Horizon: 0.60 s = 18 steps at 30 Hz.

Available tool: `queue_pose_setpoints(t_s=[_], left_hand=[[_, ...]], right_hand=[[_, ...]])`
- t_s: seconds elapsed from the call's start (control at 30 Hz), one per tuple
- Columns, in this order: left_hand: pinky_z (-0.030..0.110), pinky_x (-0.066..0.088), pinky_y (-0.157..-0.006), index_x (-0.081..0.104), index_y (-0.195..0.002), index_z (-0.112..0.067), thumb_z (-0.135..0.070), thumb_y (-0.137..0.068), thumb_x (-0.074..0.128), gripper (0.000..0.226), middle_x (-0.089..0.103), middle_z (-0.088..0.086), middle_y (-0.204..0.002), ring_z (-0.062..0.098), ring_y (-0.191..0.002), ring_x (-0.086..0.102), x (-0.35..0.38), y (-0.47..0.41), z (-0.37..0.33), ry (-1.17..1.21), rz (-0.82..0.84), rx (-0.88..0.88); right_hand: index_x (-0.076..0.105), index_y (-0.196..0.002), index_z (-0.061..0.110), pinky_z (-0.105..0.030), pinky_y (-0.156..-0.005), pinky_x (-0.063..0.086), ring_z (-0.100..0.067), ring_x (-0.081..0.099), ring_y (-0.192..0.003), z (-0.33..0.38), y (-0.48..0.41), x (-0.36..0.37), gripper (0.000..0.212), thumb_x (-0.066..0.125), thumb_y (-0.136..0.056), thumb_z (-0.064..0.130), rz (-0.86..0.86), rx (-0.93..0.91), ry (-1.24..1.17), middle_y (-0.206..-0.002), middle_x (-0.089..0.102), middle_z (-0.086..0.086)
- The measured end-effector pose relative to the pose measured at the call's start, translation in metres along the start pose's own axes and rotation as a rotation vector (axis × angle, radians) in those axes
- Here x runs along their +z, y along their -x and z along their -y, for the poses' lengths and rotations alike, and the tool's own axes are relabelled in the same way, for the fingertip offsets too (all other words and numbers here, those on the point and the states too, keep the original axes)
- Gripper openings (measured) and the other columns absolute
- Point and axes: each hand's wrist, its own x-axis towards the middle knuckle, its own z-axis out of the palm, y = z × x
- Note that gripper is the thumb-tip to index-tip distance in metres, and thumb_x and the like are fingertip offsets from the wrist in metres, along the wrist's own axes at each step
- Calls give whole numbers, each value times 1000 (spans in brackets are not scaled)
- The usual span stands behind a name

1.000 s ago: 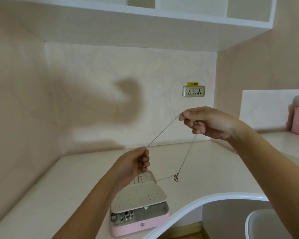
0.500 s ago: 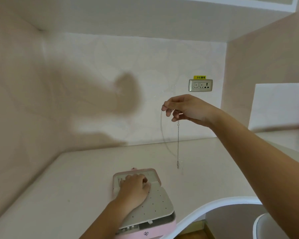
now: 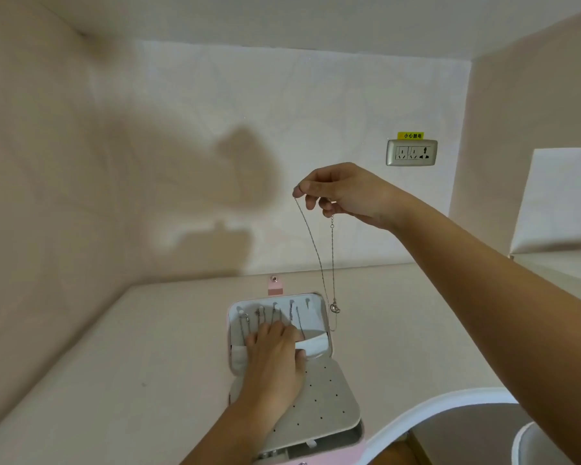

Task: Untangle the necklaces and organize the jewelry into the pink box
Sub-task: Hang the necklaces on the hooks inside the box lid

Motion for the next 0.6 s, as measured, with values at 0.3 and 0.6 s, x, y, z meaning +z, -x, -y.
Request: queue_pose_setpoints(t_s=[0.3, 0.6], left_hand=[[30, 48, -61, 56, -64, -27, -19, -47, 86, 35, 55, -14, -66, 13, -65, 59, 11, 0, 9, 99, -192, 132], [25, 37, -64, 57, -63, -29, -24, -48, 83, 30, 54, -13, -63, 11, -64, 58, 17, -1, 10, 109, -214, 101]], right_hand=[[72, -95, 10, -19, -60, 43, -13, 42, -62, 2, -9, 2, 16, 59, -94, 19, 12, -40, -35, -68, 62, 7], [71, -90, 11, -20, -62, 43, -15, 42, -68, -7, -15, 5, 15, 58, -94, 17, 40, -38, -79, -74, 63, 1]])
